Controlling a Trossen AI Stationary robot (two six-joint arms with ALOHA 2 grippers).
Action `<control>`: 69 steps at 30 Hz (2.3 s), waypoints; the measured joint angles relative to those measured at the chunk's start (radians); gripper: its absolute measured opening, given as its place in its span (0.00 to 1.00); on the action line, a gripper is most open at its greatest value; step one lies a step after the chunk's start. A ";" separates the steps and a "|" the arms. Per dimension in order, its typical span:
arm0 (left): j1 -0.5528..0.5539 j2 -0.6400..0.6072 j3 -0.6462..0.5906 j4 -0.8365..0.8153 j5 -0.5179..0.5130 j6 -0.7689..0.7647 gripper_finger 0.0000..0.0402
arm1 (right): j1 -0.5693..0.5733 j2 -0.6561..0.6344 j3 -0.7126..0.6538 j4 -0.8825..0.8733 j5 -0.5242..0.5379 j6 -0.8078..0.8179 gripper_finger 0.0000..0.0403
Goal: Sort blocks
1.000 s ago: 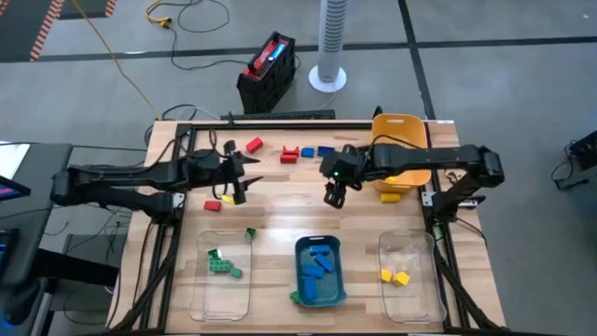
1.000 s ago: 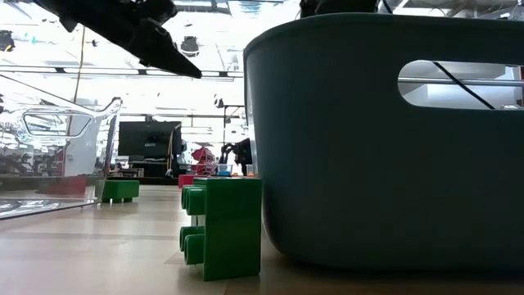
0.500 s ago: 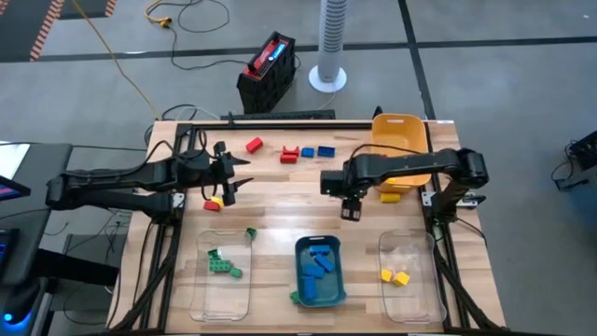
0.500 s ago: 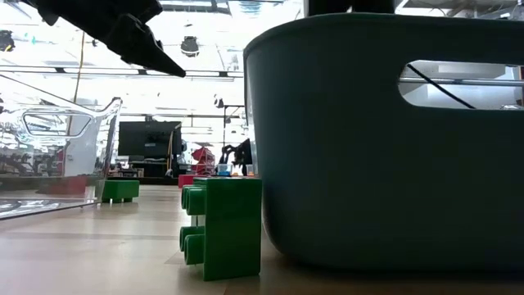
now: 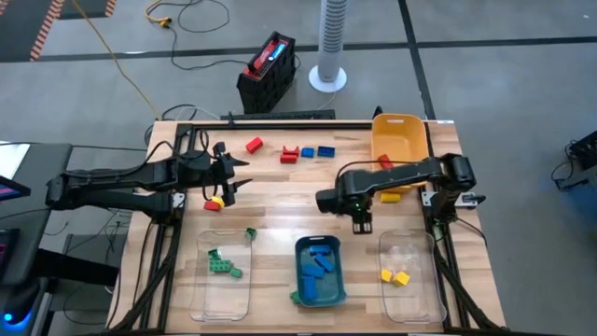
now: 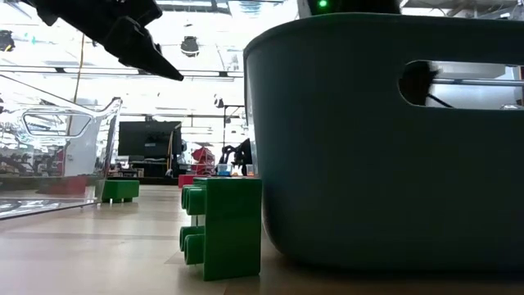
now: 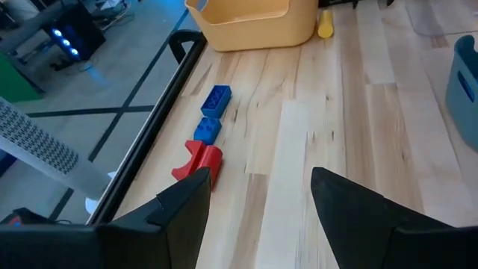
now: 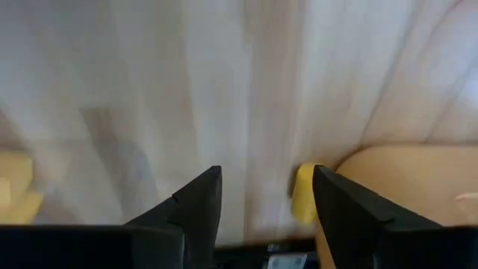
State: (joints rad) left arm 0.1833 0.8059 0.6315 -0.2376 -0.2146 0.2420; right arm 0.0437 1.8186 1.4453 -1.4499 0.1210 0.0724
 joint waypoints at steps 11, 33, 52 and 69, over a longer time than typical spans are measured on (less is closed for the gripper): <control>0.000 0.000 0.000 0.039 -0.001 0.023 0.56 | -0.294 0.002 -0.033 0.572 0.038 -0.075 0.57; 0.001 0.000 0.001 0.043 -0.002 0.042 0.56 | -0.577 0.104 -0.085 0.929 -0.072 -0.257 0.65; 0.002 0.000 0.001 0.032 -0.002 0.054 0.56 | -0.603 0.230 -0.027 0.821 -0.094 -0.270 0.66; 0.002 0.000 0.001 0.017 -0.001 0.047 0.56 | -0.530 0.219 -0.027 0.716 -0.043 -0.298 0.26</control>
State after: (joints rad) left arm 0.1848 0.8059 0.6327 -0.2205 -0.2160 0.2886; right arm -0.4863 2.0374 1.4187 -0.7335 0.0780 -0.2260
